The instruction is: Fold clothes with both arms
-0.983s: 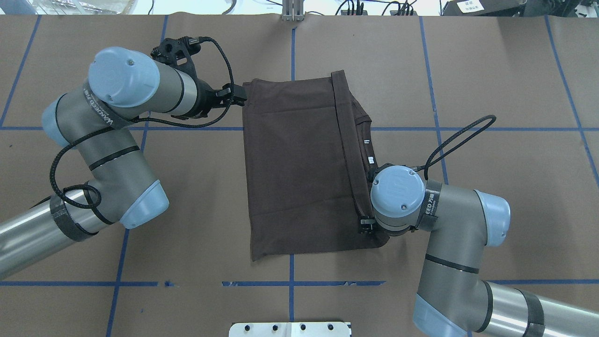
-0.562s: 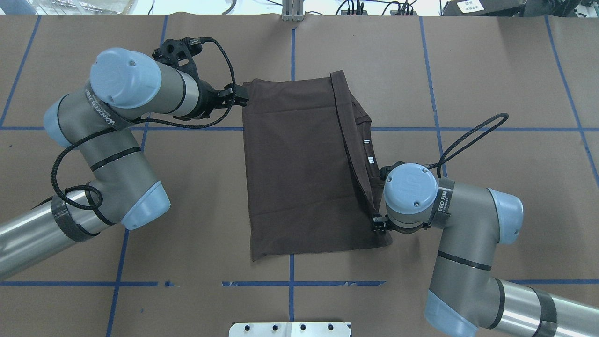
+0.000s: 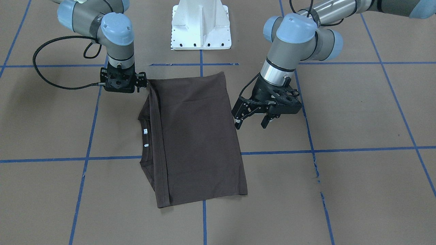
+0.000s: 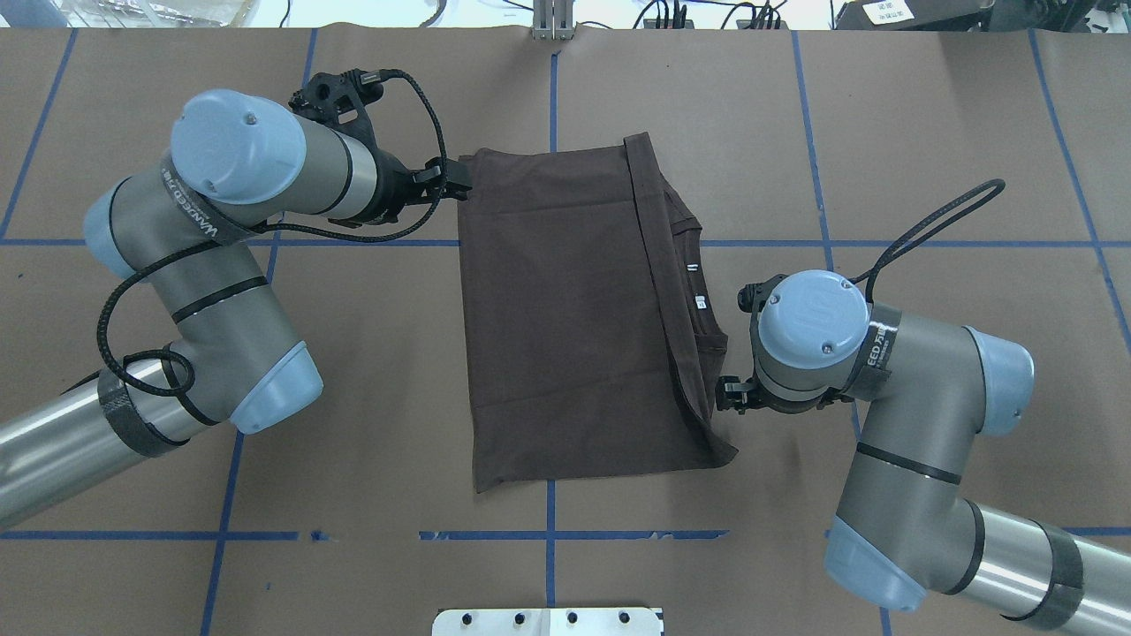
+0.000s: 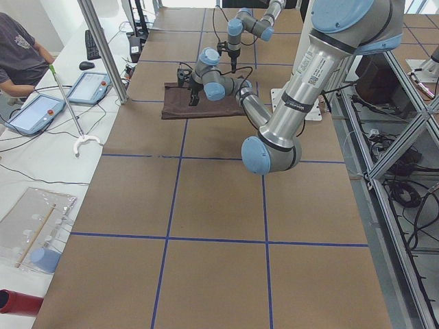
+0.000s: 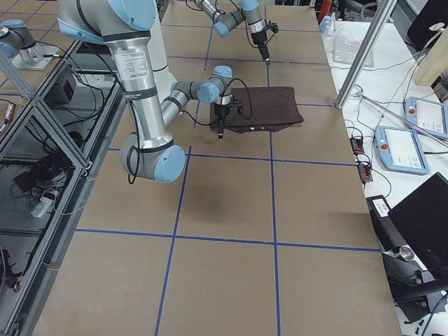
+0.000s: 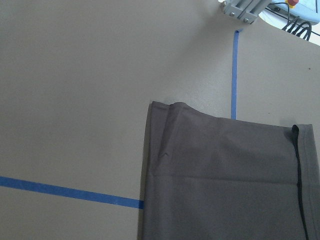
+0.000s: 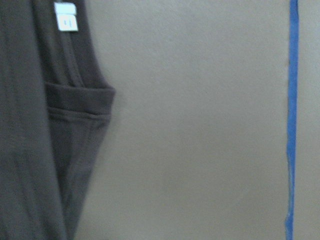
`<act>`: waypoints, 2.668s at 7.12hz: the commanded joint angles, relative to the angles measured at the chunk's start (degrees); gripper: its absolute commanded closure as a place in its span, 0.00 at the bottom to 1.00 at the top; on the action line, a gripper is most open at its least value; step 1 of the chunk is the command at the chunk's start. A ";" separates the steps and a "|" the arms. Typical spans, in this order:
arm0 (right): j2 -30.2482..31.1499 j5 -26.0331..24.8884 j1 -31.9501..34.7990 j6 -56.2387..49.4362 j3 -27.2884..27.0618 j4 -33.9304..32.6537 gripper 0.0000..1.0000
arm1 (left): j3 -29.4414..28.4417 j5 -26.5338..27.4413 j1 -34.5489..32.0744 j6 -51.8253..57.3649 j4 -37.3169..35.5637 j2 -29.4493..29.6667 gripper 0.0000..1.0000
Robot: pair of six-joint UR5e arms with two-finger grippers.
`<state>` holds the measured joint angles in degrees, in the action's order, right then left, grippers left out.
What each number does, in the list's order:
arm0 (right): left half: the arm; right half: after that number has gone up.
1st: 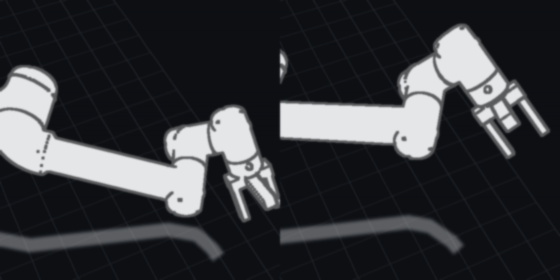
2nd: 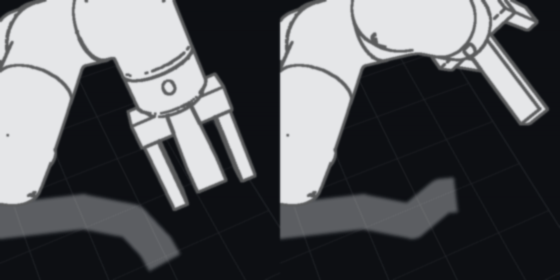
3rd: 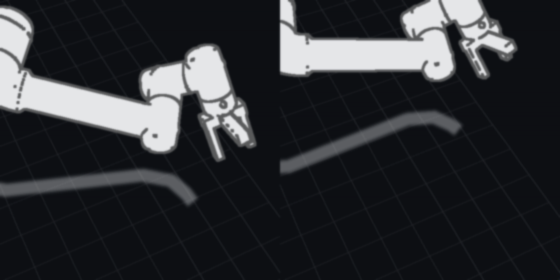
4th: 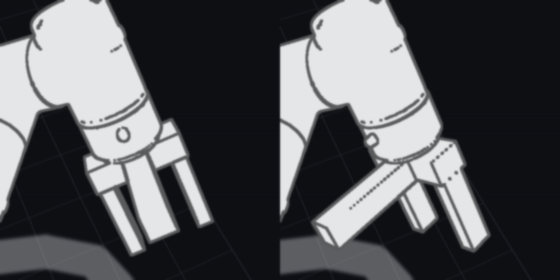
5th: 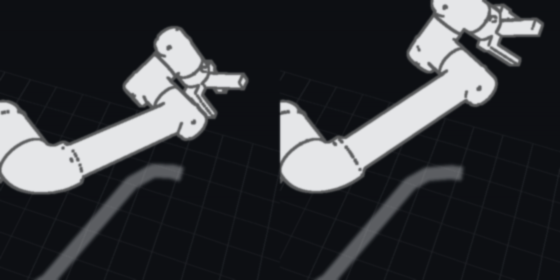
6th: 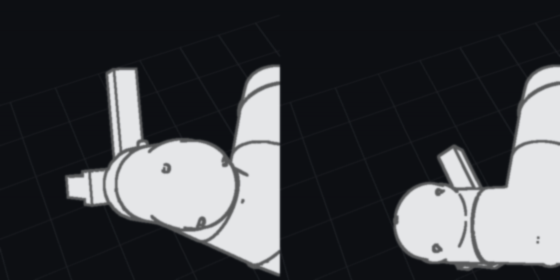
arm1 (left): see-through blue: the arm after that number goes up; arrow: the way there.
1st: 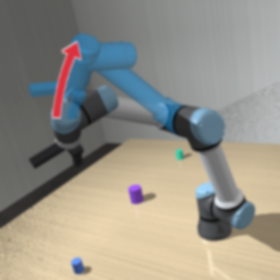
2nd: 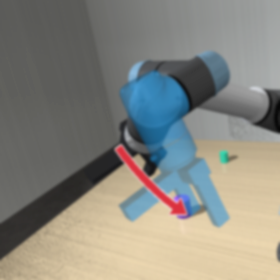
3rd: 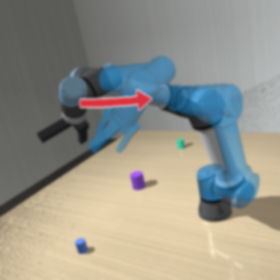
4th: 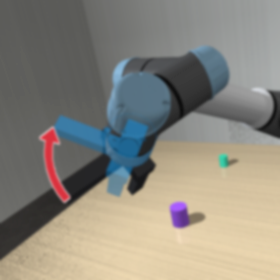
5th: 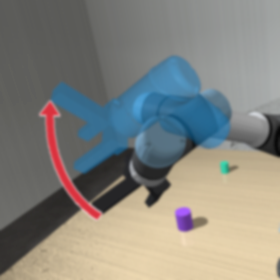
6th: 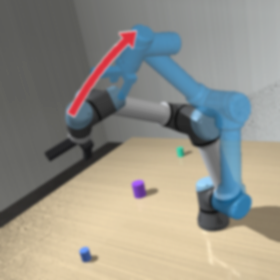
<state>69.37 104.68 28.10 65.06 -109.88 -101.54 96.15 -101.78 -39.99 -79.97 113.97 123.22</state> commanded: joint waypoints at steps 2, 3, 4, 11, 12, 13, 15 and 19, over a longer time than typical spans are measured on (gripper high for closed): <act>-10.99 0.62 1.26 -2.05 7.65 0.29 0.00 | -0.09 0.00 0.00 0.16 0.12 -0.26 0.00; -11.44 0.62 0.65 -1.96 8.71 0.20 0.00 | -0.17 0.00 0.00 0.34 0.81 -0.61 0.00; -11.01 0.70 -0.40 -1.96 9.50 0.11 0.00 | -0.44 0.00 0.00 0.25 1.78 -0.79 0.00; -8.29 4.22 0.29 -2.05 10.13 -0.77 0.00 | -0.53 0.00 0.00 0.34 2.58 -0.96 0.00; -7.41 4.22 0.38 -2.05 10.13 -0.77 0.00 | -0.44 0.00 0.00 0.34 2.58 -0.96 0.00; -7.23 4.22 0.82 -2.05 9.95 -0.86 0.00 | -0.26 0.00 0.00 0.34 2.58 -0.88 0.00; -2.26 4.31 1.78 -2.05 6.99 -0.33 0.00 | -0.18 0.00 0.00 0.25 2.58 -0.79 0.00; -3.67 3.96 5.03 -1.96 2.74 0.28 0.00 | 0.88 -3.07 0.00 0.60 2.49 -0.87 0.00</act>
<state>68.91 108.77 31.75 63.10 -107.29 -101.72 96.65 -103.95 -39.99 -79.42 116.42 122.39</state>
